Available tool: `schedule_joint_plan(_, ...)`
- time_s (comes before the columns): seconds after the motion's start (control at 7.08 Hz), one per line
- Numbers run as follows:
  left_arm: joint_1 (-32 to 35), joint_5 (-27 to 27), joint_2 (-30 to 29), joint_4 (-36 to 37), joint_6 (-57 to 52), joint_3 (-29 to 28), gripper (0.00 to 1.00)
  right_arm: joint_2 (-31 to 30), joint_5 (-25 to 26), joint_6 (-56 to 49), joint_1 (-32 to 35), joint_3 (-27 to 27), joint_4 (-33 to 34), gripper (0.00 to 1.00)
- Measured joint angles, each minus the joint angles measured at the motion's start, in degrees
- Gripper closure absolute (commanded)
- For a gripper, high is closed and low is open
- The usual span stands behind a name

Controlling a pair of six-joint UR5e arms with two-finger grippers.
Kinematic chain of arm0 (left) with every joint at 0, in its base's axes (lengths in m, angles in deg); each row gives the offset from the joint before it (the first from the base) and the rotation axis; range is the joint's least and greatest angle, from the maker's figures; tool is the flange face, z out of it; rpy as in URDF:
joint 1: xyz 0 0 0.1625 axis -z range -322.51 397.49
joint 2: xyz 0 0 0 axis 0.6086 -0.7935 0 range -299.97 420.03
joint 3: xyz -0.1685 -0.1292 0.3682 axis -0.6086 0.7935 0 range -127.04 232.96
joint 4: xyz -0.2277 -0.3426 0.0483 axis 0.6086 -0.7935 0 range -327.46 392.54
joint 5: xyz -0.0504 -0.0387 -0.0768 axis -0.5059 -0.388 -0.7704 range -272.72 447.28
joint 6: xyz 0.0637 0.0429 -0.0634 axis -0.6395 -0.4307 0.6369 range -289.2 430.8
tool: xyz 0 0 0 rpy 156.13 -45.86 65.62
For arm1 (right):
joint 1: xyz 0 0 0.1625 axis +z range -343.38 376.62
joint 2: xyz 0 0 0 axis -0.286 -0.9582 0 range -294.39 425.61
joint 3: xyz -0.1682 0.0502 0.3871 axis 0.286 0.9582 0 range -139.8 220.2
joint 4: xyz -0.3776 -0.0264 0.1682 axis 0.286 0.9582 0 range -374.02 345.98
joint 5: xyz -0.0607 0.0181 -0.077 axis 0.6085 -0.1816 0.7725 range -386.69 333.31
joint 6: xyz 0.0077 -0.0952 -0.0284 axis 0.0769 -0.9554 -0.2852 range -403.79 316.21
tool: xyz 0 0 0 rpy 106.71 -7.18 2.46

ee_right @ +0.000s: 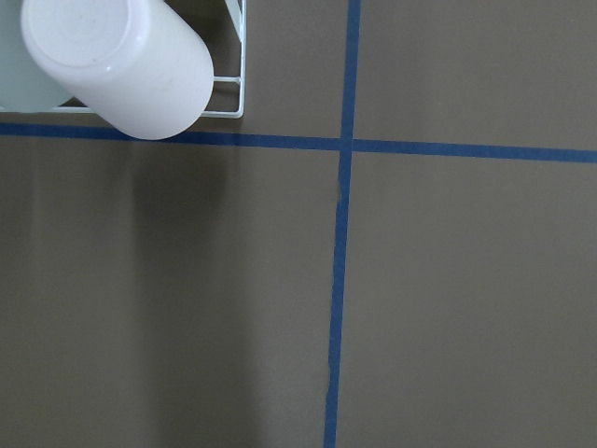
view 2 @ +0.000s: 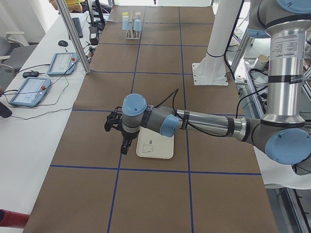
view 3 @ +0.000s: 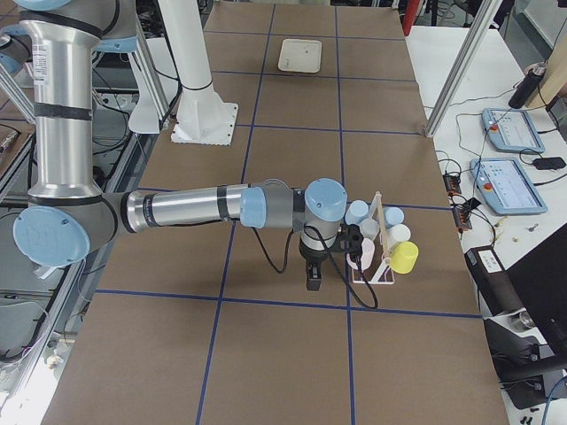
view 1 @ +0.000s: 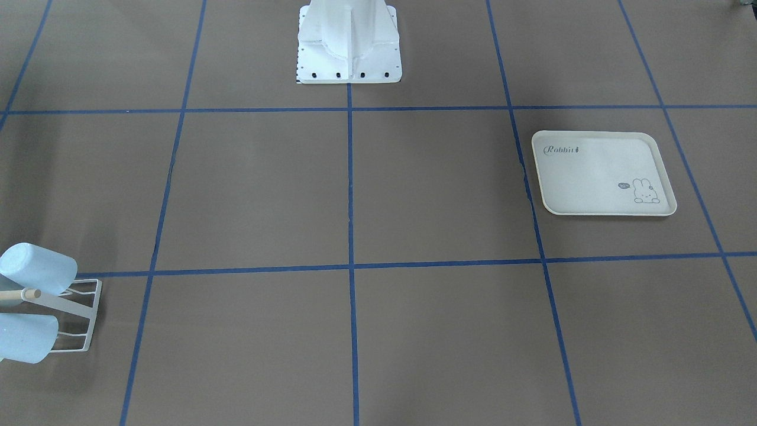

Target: Transfer IKEA cup to right arm and place on rack

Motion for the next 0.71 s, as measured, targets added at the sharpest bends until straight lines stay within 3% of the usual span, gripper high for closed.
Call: schedule_joint_plan(0.71,-0.08,3.21,0.02,0.61,0.04,1.02,0.0,-1.55,1.6,0.36,-2.34,-1.1,0.04,0.0)
